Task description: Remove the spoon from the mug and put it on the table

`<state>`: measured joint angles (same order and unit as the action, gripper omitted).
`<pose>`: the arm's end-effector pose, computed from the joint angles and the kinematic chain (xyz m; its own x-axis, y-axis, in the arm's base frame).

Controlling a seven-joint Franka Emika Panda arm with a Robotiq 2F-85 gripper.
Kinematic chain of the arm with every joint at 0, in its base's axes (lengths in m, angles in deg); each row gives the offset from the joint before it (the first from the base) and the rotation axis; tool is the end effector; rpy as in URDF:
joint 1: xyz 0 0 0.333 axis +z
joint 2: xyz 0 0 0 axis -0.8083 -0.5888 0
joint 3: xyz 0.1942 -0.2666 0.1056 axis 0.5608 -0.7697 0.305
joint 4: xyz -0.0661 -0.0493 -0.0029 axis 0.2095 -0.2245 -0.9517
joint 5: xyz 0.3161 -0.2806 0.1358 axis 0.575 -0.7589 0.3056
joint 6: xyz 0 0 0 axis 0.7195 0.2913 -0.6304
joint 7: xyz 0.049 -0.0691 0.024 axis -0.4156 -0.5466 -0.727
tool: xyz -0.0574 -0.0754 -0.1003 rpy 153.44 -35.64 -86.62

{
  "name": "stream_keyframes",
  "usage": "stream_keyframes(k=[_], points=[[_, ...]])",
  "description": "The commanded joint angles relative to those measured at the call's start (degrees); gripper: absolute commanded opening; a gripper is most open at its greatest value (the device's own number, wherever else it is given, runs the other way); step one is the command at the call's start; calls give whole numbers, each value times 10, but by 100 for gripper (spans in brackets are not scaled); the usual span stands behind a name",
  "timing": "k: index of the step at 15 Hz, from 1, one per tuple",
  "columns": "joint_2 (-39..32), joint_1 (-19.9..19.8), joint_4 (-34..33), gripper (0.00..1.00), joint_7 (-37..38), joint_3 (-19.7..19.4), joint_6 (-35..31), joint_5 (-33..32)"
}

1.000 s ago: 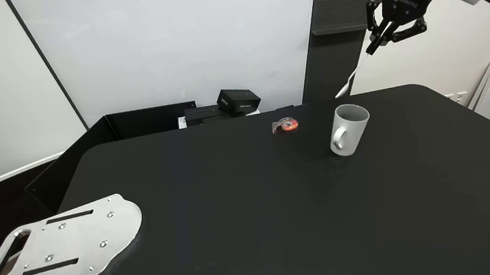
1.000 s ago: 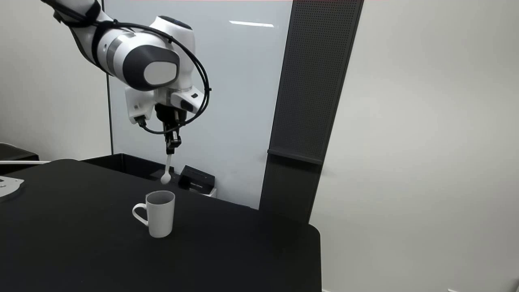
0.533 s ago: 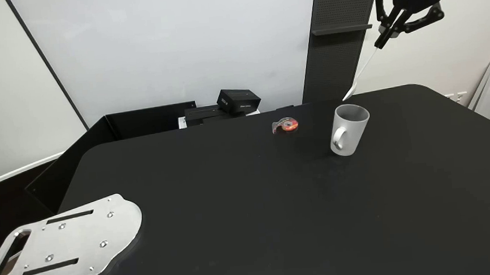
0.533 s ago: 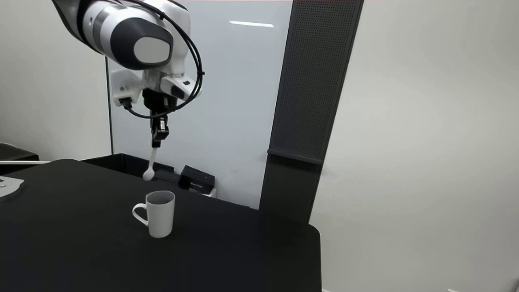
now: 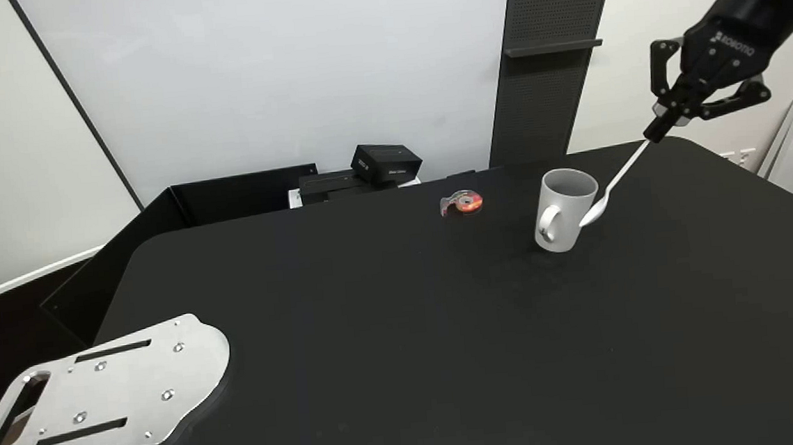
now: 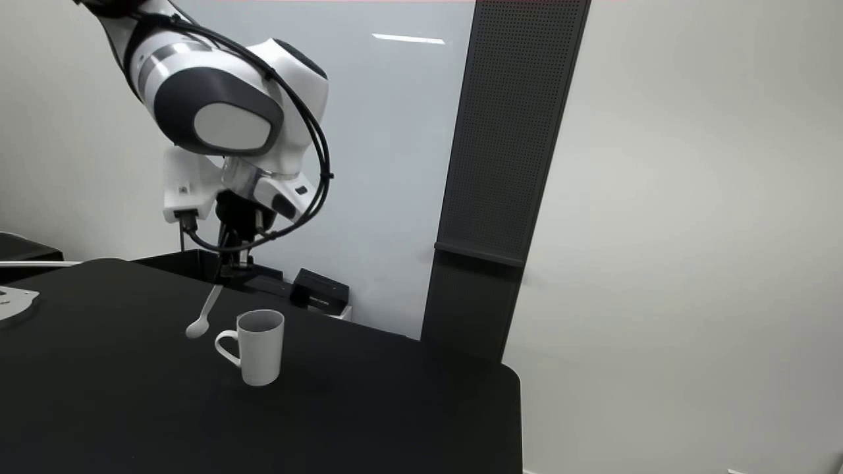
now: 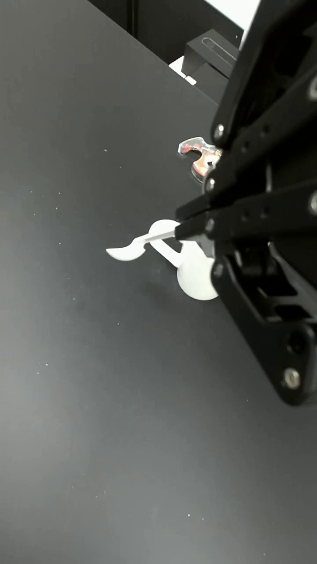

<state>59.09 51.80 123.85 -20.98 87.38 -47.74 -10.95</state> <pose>0.6125 -0.0076 0.2604 0.7504 -0.6298 -0.2005 -0.6535 -0.6616 -0.3677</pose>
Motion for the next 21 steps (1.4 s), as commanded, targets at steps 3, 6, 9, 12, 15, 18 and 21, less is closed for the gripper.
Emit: stream_keyframes(k=[3,6,9,12,15,18,21], points=[[-56,-77,-3,1,-250,-2,56,123],[-123,-111,-39,1,-318,-14,119,141],[-196,-137,-88,1,-326,-26,163,134],[-261,-156,-140,1,-310,-34,187,128],[-307,-165,-181,19,-295,-37,196,124],[-321,-158,-205,41,-272,-41,186,116],[-293,-135,-198,61,-237,-46,142,117]])
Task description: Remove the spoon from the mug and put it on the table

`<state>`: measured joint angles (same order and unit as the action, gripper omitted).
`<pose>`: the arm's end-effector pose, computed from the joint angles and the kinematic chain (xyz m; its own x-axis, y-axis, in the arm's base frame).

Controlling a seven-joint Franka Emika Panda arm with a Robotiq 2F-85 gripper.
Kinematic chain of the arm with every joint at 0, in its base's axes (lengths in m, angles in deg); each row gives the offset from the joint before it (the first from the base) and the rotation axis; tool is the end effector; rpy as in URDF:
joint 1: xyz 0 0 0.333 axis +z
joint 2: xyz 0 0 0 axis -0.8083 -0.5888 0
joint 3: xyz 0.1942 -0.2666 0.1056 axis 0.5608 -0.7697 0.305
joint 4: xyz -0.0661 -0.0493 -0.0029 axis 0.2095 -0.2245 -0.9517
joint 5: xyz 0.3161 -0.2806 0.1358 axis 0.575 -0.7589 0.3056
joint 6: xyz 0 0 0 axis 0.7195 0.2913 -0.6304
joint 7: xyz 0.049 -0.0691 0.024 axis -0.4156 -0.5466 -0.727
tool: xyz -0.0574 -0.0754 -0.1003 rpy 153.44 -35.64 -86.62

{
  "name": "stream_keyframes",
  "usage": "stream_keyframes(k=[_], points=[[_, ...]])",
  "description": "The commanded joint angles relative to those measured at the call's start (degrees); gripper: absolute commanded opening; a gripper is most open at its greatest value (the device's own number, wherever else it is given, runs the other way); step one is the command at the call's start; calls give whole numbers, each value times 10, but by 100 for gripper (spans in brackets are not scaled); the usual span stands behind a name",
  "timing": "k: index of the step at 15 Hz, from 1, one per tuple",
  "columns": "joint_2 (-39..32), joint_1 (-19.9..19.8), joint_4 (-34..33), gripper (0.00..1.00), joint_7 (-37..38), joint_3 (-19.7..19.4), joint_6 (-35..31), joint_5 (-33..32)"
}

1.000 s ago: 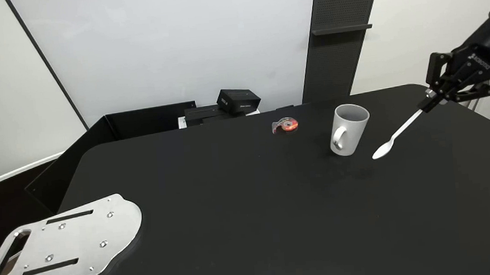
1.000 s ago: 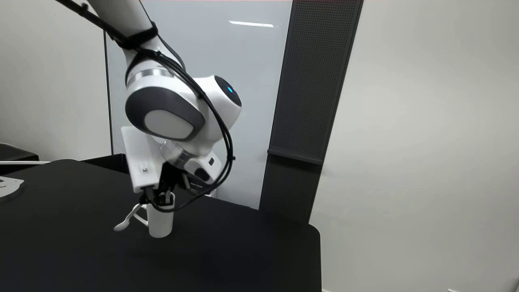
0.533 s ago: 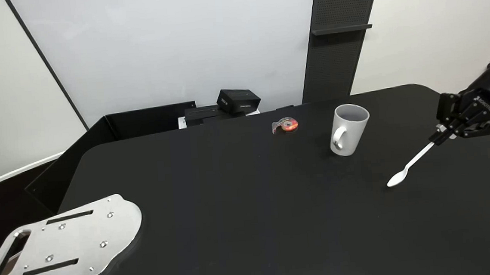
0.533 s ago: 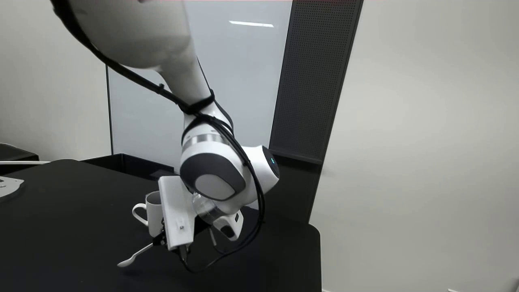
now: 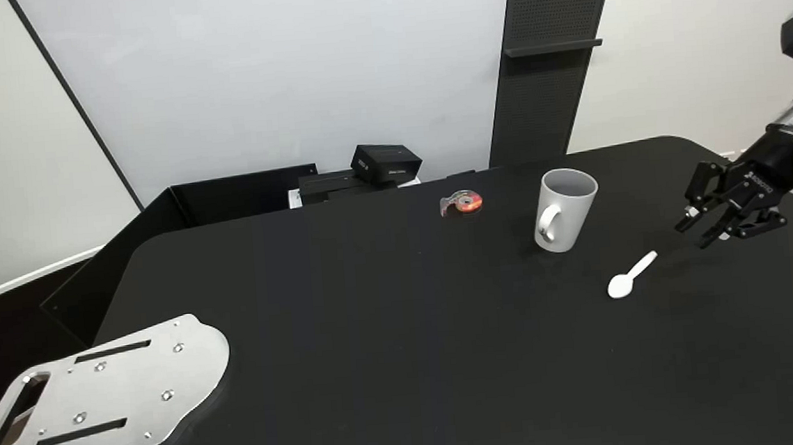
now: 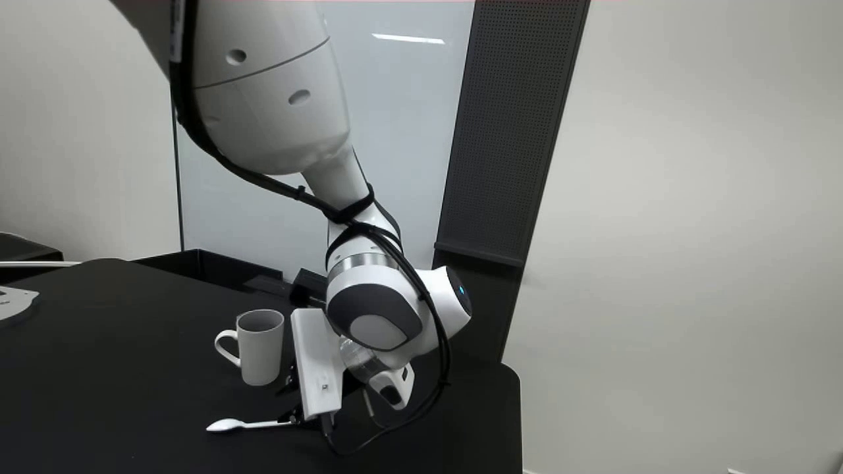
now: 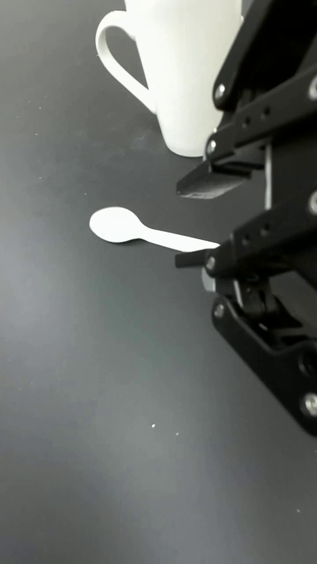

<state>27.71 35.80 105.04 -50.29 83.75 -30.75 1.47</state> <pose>0.6031 -0.1840 0.0415 0.7490 -0.4837 -0.4527 -0.6624 -0.5617 -0.4957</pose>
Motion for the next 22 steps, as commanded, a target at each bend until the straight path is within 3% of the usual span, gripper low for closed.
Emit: stream_keyframes(k=[1,6,9,12,14,16,18,19,20,22], points=[[37,35,-1,69,69,-11,-55,-4],[122,89,52,99,148,-2,-236,15],[162,132,89,100,213,-6,-350,1],[183,186,130,100,311,-36,-455,-68],[189,265,159,100,396,-117,-478,-135],[182,344,179,100,478,-210,-470,-203],[181,415,180,100,556,-291,-398,-281],[188,424,178,100,557,-300,-355,-297],[210,376,175,100,584,-251,-318,-356],[225,349,164,100,594,-214,-258,-385]])
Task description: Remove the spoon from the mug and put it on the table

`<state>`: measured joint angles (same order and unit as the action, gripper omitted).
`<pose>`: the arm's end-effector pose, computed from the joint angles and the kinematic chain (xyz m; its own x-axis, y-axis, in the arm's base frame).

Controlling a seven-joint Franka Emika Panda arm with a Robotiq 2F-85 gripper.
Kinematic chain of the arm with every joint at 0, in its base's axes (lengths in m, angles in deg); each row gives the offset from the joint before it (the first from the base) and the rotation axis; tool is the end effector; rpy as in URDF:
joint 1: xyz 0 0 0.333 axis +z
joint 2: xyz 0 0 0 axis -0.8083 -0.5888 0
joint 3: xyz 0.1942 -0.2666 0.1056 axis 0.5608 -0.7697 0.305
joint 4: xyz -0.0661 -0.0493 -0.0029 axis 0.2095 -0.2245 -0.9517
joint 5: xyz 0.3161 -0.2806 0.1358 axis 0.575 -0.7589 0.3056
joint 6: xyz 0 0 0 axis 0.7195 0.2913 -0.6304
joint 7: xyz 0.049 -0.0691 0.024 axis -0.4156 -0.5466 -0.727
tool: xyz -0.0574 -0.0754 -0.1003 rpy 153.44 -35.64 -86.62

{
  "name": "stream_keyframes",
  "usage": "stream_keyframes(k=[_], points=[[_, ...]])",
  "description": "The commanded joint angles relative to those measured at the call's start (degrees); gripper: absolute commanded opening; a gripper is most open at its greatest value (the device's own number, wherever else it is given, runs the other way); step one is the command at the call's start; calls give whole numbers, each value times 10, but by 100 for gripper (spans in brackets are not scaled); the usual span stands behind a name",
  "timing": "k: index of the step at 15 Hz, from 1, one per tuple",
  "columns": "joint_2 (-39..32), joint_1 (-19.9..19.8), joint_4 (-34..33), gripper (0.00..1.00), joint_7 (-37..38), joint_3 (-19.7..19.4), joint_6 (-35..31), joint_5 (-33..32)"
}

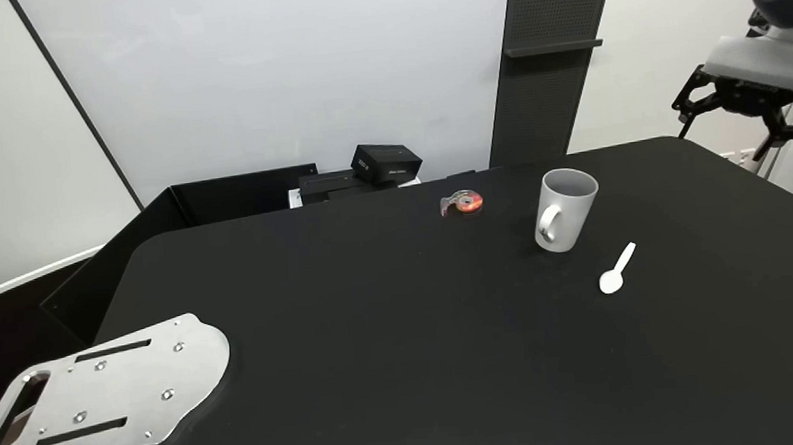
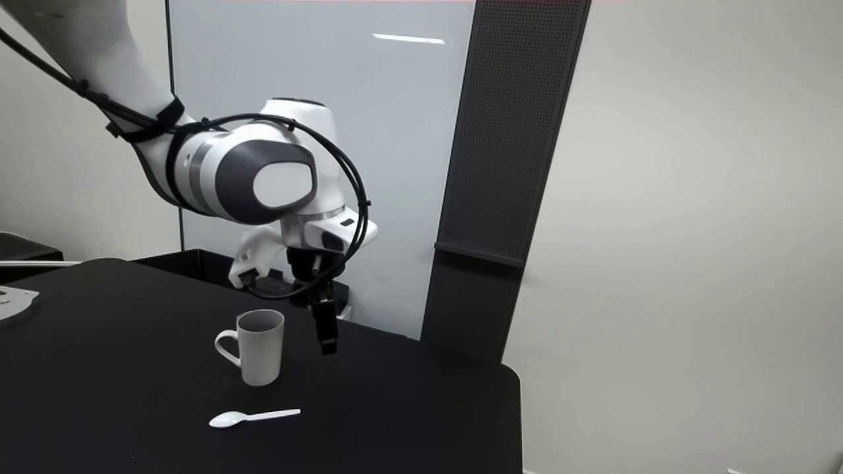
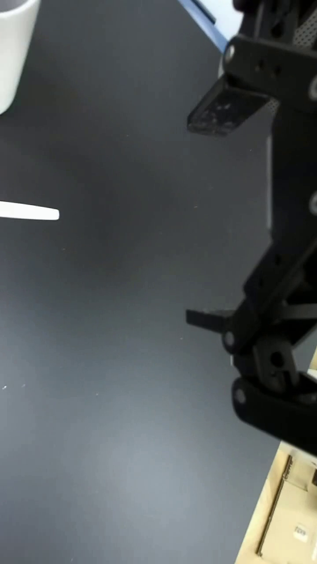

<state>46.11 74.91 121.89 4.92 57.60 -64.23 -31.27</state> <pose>0.6323 -0.1088 0.1954 0.5117 -0.8430 0.1659 -0.8482 -0.5264 -0.0587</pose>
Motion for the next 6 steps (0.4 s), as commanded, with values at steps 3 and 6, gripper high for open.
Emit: stream_keyframes(k=[3,6], points=[[39,-86,-4,100,44,96,71,-82],[49,-98,-5,100,42,107,84,-86]])
